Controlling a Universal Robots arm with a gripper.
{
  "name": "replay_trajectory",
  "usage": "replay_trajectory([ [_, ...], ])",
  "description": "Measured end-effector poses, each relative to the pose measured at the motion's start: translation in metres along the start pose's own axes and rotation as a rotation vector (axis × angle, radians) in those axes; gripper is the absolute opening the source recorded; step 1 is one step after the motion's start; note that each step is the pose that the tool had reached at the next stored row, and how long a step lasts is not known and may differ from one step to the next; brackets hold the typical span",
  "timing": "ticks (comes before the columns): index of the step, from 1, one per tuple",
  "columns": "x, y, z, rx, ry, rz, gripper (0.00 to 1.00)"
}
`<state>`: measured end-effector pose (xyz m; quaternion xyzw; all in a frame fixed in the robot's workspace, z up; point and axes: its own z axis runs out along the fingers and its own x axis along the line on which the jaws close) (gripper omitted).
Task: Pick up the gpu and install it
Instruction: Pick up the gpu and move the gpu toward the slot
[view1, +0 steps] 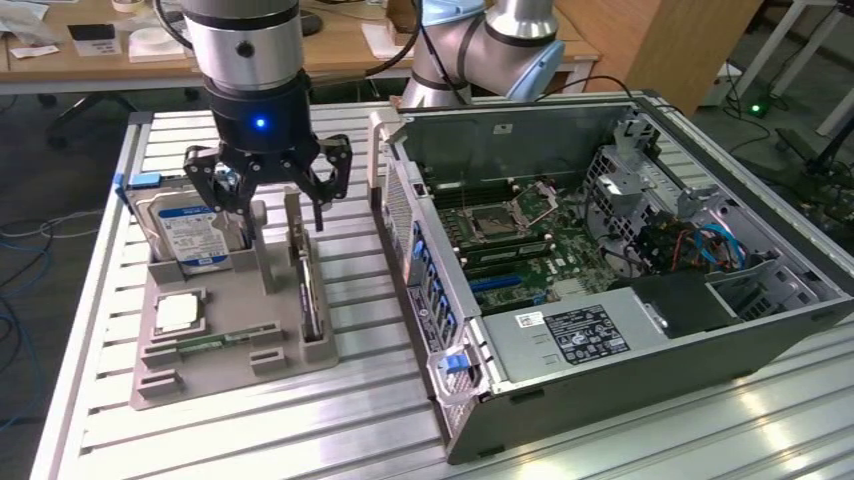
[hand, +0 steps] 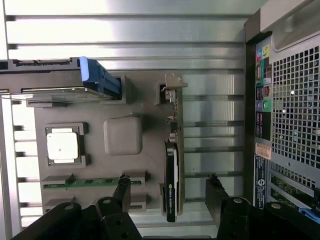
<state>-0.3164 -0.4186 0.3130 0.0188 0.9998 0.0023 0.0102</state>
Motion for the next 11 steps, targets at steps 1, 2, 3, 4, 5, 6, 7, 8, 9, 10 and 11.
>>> replay_trajectory([
  [1, 0.0, 0.0, 0.0014, 0.0, 0.0001, 0.0, 0.71],
  [2, 0.0, 0.0, 0.0028, 0.0, 0.0001, 0.0, 0.71],
  [3, 0.0, 0.0, 0.0043, 0.0, 0.0, 0.0, 0.71],
  [4, 0.0, 0.0, 0.0057, 0.0001, 0.0001, 0.0, 0.71],
  [5, 0.0, 0.0, 0.0071, 0.0, 0.0, 0.0, 0.71],
  [6, 0.0, 0.0, 0.0084, 0.0, 0.0001, -0.001, 0.71],
  [7, 0.0, 0.0, 0.0096, -0.0001, 0.0004, -0.003, 0.71],
  [8, 0.0, -0.0001, 0.0106, -0.0001, 0.0005, -0.008, 0.71],
  [9, 0.0, -0.0001, 0.0116, -0.0003, 0.0006, -0.013, 0.71],
  [10, 0.0, -0.0002, 0.0125, -0.0003, 0.0007, -0.017, 0.71],
  [11, 0.0, -0.0003, 0.0131, -0.0004, 0.0007, -0.021, 0.71],
])
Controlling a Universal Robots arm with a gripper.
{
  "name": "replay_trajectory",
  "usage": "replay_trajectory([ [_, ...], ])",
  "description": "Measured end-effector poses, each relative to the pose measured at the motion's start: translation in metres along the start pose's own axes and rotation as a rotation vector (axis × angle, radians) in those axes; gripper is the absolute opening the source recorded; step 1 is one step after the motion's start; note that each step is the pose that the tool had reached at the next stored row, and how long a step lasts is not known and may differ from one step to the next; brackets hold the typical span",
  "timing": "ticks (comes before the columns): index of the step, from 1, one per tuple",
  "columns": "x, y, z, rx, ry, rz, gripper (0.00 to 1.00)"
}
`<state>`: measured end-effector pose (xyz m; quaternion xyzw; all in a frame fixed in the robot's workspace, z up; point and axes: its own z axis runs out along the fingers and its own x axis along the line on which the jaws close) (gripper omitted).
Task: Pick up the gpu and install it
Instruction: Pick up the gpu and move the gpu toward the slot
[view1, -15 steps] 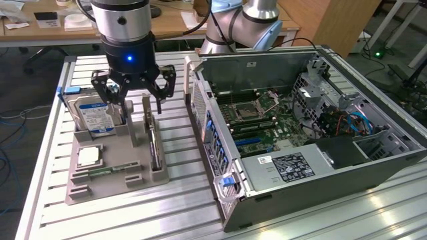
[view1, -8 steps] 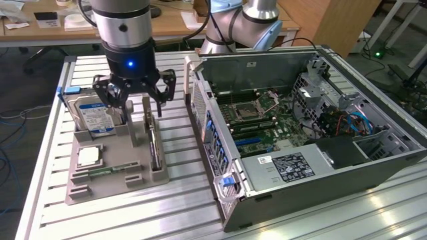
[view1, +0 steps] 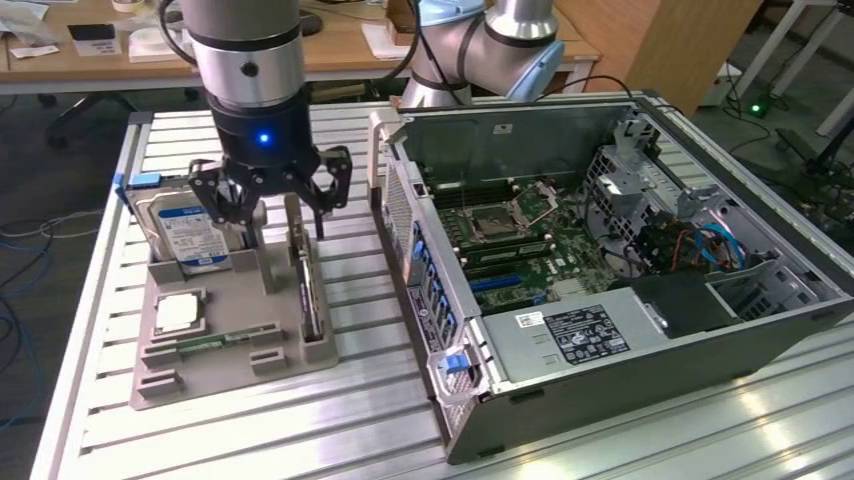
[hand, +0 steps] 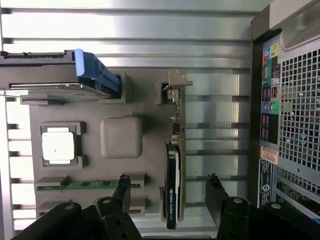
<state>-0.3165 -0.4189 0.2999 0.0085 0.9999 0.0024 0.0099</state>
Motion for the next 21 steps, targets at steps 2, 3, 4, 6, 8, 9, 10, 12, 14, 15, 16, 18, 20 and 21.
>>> replay_trajectory([
  [2, 0.0, -0.0002, 0.0014, -0.0003, 0.0001, -0.01, 0.71],
  [3, 0.0, -0.0003, 0.0021, -0.0003, 0.0004, -0.017, 0.71],
  [4, 0.0, -0.0003, 0.0028, -0.0005, 0.0005, -0.024, 0.71],
  [6, 0.0, -0.0003, 0.004, -0.0006, 0.0007, -0.029, 0.71],
  [8, 0.0, -0.0003, 0.0056, -0.0005, 0.0008, -0.029, 0.71],
  [9, 0.0, -0.0003, 0.0064, -0.0006, 0.0008, -0.029, 0.71],
  [10, 0.0, -0.0003, 0.0073, -0.0006, 0.0008, -0.029, 0.71],
  [12, 0.0, -0.0004, 0.0094, -0.0006, 0.0007, -0.029, 0.71],
  [14, 0.0, -0.0006, 0.0113, -0.0005, 0.0008, -0.029, 0.71],
  [15, 0.0, -0.0005, 0.0125, -0.0006, 0.0008, -0.029, 0.71],
  [16, 0.0, -0.0005, 0.0139, -0.0006, 0.0007, -0.029, 0.71],
  [18, 0.0, -0.0006, 0.0172, -0.0006, 0.0007, -0.029, 0.71],
  [20, 0.0, -0.0007, 0.0203, -0.0006, 0.0008, -0.029, 0.71],
  [21, 0.0, -0.0007, 0.0216, -0.0006, 0.0007, -0.029, 0.71],
])
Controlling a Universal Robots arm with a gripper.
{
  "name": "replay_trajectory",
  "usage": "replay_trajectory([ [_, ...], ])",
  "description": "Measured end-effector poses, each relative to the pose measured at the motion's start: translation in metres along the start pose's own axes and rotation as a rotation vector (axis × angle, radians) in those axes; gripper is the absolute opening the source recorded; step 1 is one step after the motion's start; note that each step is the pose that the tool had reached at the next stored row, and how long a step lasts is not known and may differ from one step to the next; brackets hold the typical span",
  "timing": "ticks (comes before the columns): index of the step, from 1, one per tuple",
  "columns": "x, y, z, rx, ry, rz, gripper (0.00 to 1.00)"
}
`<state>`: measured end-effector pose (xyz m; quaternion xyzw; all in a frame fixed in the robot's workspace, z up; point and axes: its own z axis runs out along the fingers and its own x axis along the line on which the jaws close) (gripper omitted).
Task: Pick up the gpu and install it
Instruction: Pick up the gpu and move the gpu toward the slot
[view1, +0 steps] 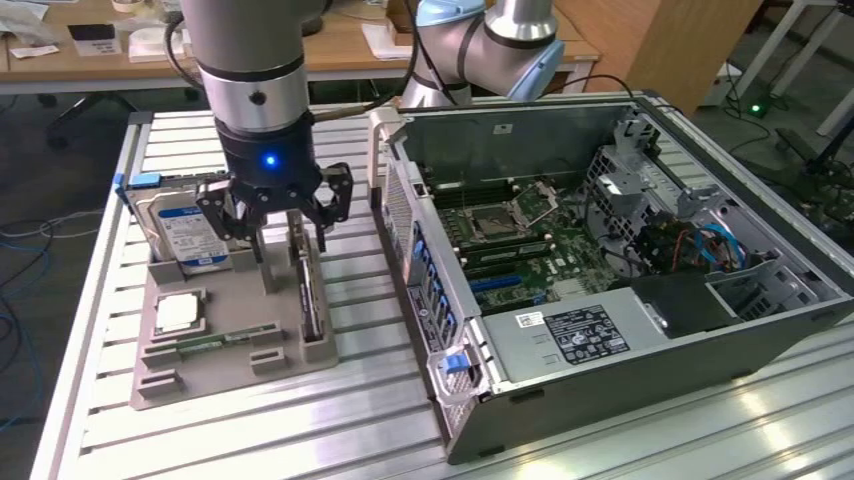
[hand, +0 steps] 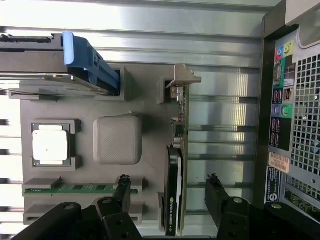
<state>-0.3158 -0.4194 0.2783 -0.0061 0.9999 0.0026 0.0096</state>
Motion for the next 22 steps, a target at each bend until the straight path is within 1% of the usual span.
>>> replay_trajectory([
  [17, 0.0, -0.001, 0.0198, 0.0001, 0.0, 0.0, 0.71],
  [22, -0.003, -0.001, 0.0251, 0.0001, 0.0001, 0.0, 0.71],
])
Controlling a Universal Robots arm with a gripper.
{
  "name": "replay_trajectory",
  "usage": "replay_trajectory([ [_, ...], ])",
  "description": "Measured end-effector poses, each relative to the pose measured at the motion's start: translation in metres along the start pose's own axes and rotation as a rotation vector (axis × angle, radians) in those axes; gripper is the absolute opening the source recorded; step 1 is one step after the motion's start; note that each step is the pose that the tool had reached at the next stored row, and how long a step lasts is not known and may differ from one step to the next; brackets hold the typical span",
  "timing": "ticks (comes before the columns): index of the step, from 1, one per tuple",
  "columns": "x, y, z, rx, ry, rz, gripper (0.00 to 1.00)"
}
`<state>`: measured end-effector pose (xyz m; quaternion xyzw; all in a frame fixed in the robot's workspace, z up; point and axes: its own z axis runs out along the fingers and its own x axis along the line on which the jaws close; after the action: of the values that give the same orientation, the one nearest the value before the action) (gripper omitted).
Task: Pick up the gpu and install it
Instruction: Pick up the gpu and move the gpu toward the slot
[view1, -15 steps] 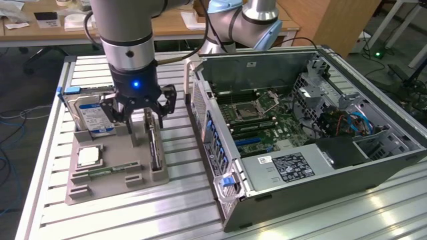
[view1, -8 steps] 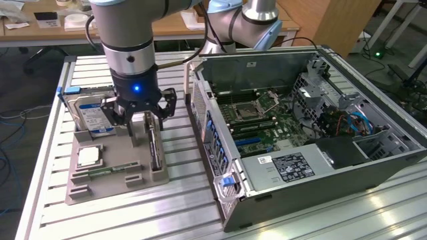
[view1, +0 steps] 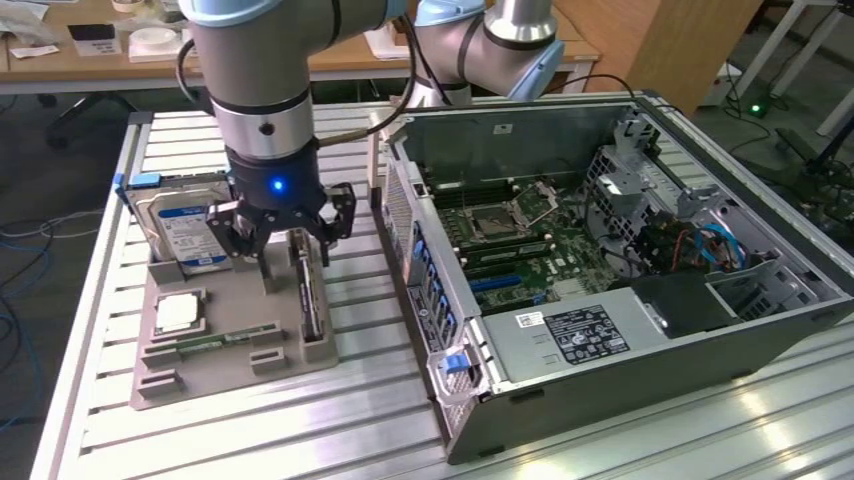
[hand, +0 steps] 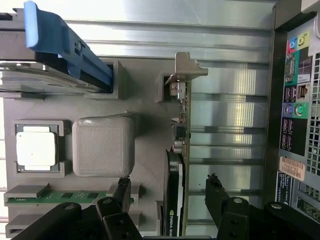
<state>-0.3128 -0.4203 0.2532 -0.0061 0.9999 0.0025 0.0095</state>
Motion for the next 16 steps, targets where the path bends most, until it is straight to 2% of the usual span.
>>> replay_trajectory([
  [7, -0.002, -0.0003, 0.0069, -0.0001, -0.0001, 0.0, 0.71],
  [16, -0.002, -0.0017, 0.021, -0.0001, -0.0001, 0.0, 0.71],
])
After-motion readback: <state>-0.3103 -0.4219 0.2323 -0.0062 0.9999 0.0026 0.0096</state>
